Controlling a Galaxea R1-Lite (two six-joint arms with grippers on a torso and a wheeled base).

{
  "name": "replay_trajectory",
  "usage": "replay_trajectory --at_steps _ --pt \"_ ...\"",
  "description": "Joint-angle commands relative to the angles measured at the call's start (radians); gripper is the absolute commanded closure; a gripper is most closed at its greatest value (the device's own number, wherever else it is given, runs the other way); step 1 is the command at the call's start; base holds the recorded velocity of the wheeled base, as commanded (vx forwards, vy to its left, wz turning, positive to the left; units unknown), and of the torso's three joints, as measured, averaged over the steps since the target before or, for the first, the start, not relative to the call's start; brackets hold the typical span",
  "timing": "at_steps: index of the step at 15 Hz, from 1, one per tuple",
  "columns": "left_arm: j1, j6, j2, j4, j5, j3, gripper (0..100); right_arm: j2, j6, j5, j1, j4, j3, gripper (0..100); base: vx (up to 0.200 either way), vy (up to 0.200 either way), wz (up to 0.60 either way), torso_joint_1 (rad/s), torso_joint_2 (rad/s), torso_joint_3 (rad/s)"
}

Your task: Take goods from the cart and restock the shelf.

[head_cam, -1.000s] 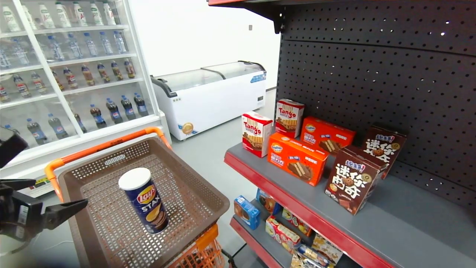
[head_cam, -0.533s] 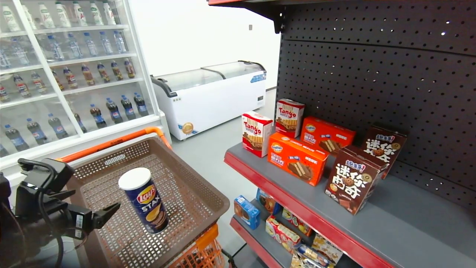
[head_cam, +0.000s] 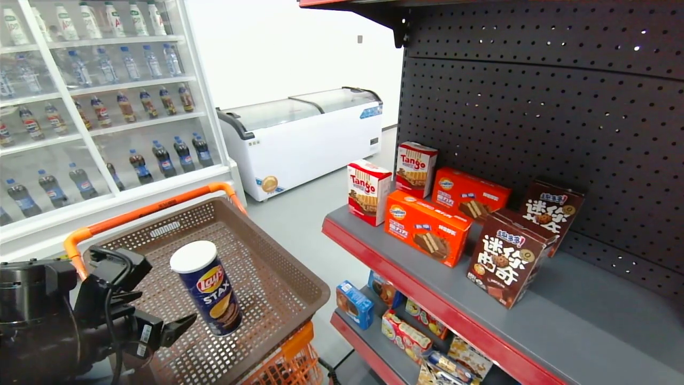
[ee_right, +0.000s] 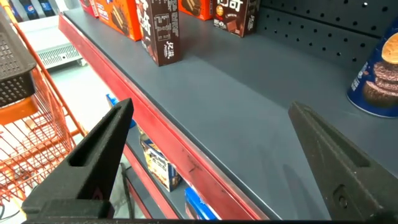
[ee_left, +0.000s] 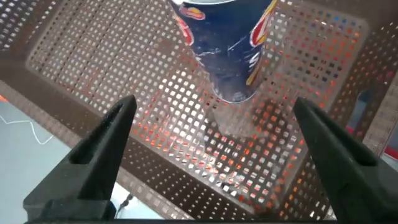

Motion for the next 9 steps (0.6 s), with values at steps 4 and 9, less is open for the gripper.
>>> replay_trajectory --at_steps 4,9 --pt "-0.03 -0.013 0.104 -0.041 -0.004 -0.044 0 0.002 0.0 0.0 0.0 -0.001 0.0 0 0.0 0.0 0.0 0.0 0.0 0.0" --pt "-0.032 -0.009 0.202 -0.124 -0.004 -0.099 0 0.0 0.0 0.0 0.0 0.001 0.0 0 0.0 0.0 0.0 0.0 0.0 0.0"
